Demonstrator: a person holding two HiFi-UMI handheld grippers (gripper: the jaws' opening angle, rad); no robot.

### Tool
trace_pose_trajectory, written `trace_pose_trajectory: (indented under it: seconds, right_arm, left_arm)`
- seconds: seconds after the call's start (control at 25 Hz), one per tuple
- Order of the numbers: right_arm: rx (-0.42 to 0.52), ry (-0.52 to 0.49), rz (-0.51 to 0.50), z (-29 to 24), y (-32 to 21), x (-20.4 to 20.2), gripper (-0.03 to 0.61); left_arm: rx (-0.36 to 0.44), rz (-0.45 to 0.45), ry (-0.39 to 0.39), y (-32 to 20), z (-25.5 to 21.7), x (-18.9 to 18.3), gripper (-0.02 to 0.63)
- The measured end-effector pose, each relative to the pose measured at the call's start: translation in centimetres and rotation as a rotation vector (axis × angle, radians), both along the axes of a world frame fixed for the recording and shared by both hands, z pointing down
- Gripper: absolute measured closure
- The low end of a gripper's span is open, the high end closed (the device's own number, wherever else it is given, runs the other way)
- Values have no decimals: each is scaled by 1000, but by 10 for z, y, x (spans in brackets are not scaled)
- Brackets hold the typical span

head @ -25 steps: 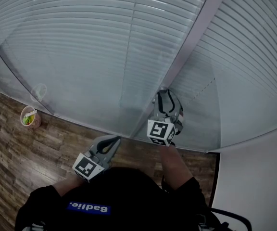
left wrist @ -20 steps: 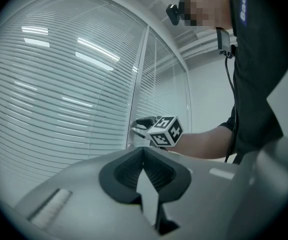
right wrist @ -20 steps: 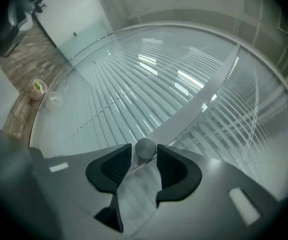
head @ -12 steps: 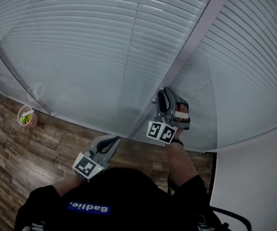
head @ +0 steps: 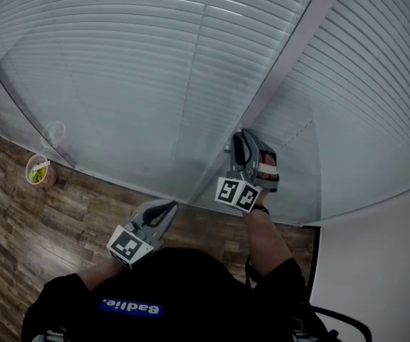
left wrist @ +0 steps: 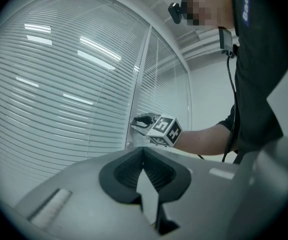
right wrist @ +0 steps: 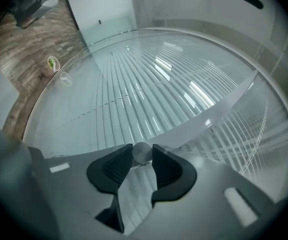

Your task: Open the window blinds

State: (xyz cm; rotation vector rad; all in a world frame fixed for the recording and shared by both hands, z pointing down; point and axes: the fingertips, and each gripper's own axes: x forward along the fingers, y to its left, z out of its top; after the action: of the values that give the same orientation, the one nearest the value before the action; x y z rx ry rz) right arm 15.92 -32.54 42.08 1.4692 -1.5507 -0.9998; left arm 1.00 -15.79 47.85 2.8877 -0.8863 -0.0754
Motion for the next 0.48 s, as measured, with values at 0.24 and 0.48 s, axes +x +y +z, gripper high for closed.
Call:
trace_pose_trajectory:
  seconds: [0.24,0.48]
  right_arm:
    - [-15,-217,3,-8,0,1,451]
    - [-26,-338,7,-2,-2,6,451]
  left_arm:
    - [1,-8,-9,0,-7,-1,614]
    - [-4,-12,-14,-1,0,-2,614]
